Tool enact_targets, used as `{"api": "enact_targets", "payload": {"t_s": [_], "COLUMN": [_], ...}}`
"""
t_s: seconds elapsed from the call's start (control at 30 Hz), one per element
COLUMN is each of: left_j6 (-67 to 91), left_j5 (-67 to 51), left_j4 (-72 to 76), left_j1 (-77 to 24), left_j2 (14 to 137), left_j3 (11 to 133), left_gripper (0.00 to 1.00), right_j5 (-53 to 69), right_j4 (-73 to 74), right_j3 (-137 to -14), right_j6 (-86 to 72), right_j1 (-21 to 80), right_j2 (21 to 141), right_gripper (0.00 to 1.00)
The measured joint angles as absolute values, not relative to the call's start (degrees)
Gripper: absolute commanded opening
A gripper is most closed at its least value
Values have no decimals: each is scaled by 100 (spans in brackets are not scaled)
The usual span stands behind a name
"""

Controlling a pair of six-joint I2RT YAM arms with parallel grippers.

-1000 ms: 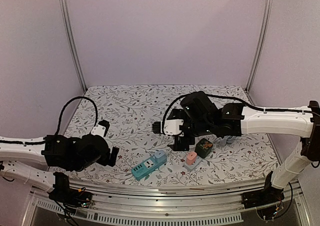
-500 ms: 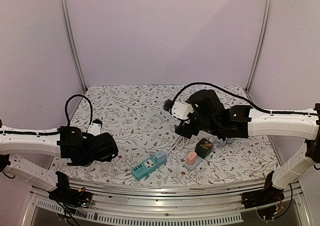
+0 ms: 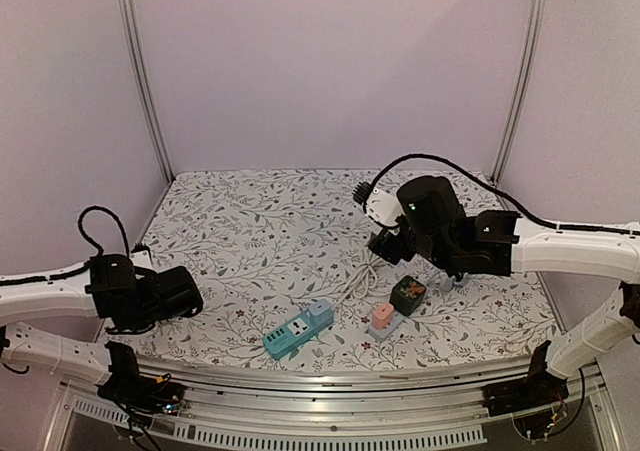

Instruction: Insert the plug

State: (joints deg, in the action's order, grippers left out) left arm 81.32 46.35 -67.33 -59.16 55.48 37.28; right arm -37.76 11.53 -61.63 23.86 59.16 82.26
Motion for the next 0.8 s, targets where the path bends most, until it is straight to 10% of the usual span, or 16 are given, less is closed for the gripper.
{"api": "enact_targets", "payload": {"t_s": [0.8], "left_j6": [6528], "left_j5": [3326], "left_j4": [-5295], "left_j1": [-3223], "left_j2": [5540], "left_j3": [3092], "left_gripper": [87], "right_j5": [-4049], "right_j4": [1111], "right_j3": [-5955], "right_j6": [2121], "right_j1": [5878], "right_j2": [7596], "right_gripper": [99]}}
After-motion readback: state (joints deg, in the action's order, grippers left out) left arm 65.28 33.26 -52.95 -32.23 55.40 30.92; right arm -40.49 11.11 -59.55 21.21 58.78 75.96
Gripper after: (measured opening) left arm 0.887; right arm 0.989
